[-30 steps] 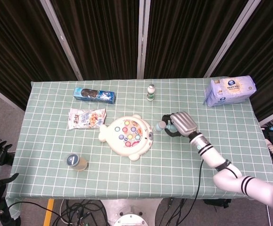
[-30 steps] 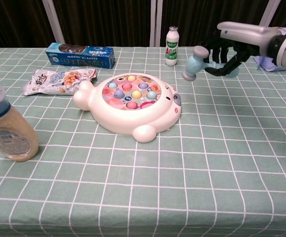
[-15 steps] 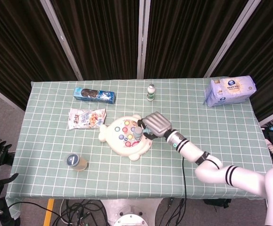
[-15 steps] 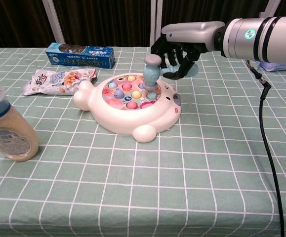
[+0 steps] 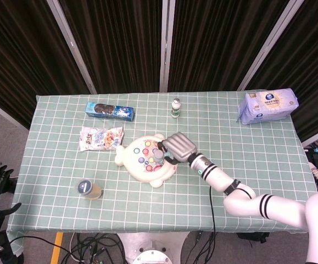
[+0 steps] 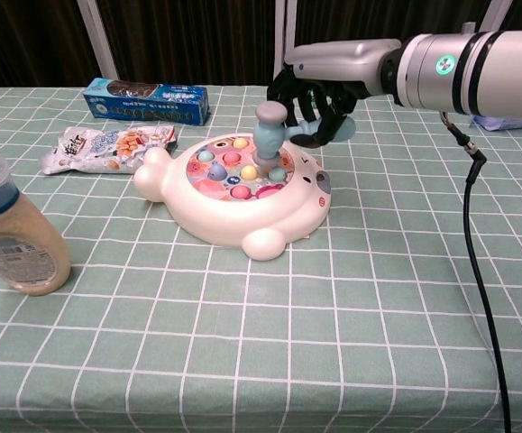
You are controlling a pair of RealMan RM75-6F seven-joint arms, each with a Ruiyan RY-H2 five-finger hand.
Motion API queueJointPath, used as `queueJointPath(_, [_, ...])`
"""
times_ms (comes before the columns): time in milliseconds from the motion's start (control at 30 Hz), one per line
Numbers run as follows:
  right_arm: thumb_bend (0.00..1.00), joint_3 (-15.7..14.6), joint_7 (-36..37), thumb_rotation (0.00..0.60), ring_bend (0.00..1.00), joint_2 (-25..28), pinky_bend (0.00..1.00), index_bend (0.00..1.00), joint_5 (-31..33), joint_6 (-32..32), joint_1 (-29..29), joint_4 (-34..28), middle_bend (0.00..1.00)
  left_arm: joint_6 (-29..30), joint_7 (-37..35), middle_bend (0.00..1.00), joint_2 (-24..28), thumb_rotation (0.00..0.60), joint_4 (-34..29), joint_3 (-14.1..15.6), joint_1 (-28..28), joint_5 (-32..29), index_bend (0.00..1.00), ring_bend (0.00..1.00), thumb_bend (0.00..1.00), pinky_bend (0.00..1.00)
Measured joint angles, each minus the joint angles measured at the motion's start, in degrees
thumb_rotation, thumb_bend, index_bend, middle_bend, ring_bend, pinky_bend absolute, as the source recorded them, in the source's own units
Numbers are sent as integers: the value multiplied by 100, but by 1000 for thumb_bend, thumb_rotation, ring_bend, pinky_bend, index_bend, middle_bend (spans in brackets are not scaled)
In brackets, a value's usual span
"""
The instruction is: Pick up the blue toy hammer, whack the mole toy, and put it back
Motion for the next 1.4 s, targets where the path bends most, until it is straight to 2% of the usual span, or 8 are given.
queueJointPath(433, [556, -108, -480, 600, 567, -379, 731, 715, 449, -282, 376, 319, 661, 41, -78, 88, -27, 600, 69, 13, 53, -6, 155, 0, 0, 0])
queueJointPath(733, [555, 65, -296, 600, 567, -180, 731, 715, 480, -26, 344, 9, 661, 51, -128, 88, -42, 600, 127, -1, 40, 36, 155, 0, 0, 0])
queueJointPath(1167, [556, -37, -646, 600, 567, -781, 732, 716, 907, -404, 819, 680, 661, 41, -226, 87, -100, 600, 228, 3, 84, -26, 155, 0, 0, 0])
queueJointPath(1400, [557, 24, -550, 600, 567, -498, 732, 716, 876, -98, 674, 448, 661, 58, -262, 88, -115, 600, 273, -10, 80, 2, 147, 0, 0, 0])
